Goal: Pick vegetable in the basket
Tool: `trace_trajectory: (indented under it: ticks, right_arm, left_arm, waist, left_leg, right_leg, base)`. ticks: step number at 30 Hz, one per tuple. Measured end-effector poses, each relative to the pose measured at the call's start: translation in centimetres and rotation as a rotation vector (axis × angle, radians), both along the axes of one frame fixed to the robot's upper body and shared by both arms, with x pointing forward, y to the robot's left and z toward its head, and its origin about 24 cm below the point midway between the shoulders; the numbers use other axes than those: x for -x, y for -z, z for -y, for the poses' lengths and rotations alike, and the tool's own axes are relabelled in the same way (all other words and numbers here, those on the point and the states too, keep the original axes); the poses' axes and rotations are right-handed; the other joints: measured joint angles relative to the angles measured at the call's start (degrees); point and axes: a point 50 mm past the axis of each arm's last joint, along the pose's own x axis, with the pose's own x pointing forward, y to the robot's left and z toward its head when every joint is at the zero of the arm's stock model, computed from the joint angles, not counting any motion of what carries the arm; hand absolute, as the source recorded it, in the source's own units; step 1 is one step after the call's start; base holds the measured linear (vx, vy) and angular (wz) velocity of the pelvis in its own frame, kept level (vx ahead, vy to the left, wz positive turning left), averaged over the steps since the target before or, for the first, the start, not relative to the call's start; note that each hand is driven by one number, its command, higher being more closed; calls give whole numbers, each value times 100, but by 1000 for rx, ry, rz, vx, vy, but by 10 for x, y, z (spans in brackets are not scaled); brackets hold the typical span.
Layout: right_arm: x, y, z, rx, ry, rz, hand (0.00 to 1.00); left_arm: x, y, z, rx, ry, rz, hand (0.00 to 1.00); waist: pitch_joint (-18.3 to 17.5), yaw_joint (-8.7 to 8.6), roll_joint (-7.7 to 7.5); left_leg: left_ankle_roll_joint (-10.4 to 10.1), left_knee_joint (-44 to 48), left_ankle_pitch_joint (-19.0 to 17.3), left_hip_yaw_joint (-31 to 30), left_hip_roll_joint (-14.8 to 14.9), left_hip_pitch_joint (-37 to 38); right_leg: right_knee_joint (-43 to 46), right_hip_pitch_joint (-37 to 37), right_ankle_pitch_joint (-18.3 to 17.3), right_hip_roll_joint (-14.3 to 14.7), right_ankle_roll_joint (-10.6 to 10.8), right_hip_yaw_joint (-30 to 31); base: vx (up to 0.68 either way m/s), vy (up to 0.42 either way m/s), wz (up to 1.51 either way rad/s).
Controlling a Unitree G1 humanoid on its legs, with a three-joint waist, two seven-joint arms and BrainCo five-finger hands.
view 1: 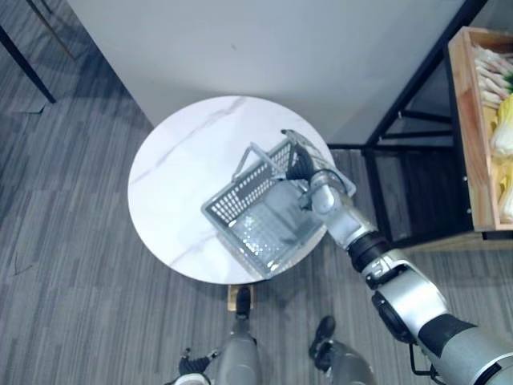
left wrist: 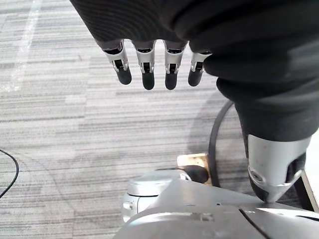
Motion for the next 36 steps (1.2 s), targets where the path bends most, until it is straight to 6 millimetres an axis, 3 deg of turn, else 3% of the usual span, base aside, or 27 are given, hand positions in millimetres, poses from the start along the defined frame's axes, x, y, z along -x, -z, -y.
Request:
trace_trajectory:
  ticks: [17,29,30,36]
  right_arm:
    - [1,0,-3,3,-8,3,0]
    - [2,13,-4,35,-8,-41,0]
    - [2,16,-4,35,-8,-49,100]
    - [2,26,-4,49,2,-89,100]
  left_arm:
    - [-6,-1,5,11,0,17,0]
    - [-11,-2,5,5,1,29,0]
    - [-11,-2,5,1,0,29,0]
    - [-12,-3,6,-2,-1,34,0]
  waist:
    - [254,-7,106]
    - [345,-1,146]
    - [345,0,146]
    - [392,-1,152]
  left_leg:
    - [-4,1,-3,16,-8,-26]
    - [-5,0,-4,5,-9,-37]
    - [-5,0,-4,6,-9,-36]
    - [-5,1,-4,14,-7,-31]
  right_leg:
    - [114,-89,-68,-26,-16,23]
    - [134,-100,-87,-28,-17,18]
    - [142,-102,-94,-28,-16,18]
    - [145,-106,-96,-21,-20,24]
  base:
    - [4,-1,0]
    - [0,0,0]
    - [0,0,0]
    - [0,0,0]
